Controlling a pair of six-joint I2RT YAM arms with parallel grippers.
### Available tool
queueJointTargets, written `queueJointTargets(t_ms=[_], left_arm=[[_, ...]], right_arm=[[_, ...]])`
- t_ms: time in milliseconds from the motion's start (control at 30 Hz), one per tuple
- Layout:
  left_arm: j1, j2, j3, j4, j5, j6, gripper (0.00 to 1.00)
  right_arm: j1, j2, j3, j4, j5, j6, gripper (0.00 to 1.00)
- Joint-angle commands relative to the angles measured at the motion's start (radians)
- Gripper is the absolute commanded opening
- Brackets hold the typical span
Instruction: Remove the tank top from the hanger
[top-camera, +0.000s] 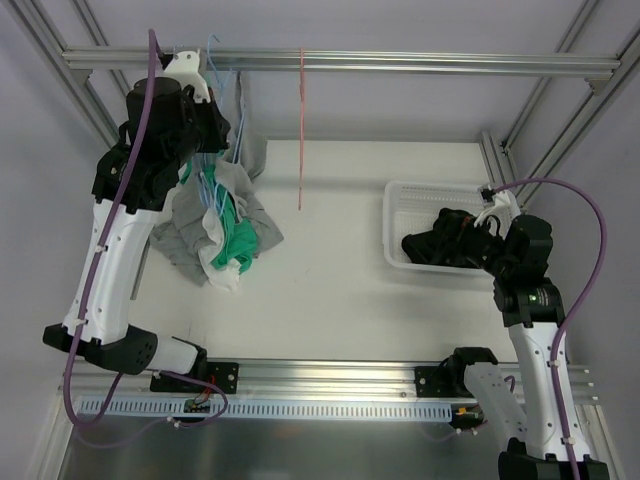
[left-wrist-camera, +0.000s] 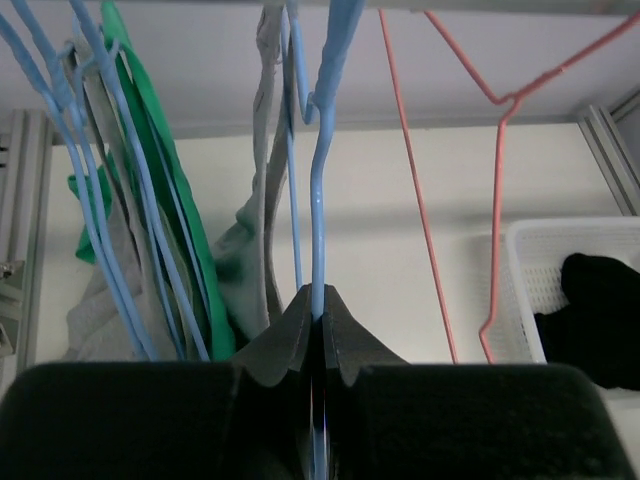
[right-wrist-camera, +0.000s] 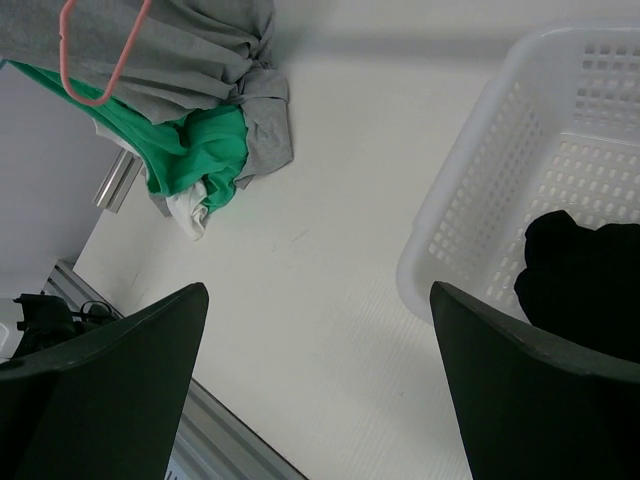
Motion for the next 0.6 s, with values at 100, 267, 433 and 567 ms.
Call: queueJointTargets(t_ms=[100, 267, 433, 567], left_arm=[[0.006, -0.143, -0.148, 0.073, 0.151, -0.096, 0.00], [0.006, -0.243, -0.268, 0.146, 0.226, -0.126, 0.00], [0.006, -0.306, -0.349, 0.153, 0.288, -0.159, 0.00], [0.004, -0.395, -0.476, 0.153, 0.300, -0.195, 0.00]], right_arm=[[0.007, -0.010, -0.020, 0.170, -0.229, 0.079, 0.99], [0.036, 0.003, -0.025, 0.330, -0.318, 0.162, 1.00], [0.070, 0.017, -0.001, 0.350, -0.312, 0.177, 0.99], [0.155, 0.051, 0.030, 0.367, -0.298, 0.174, 1.00]])
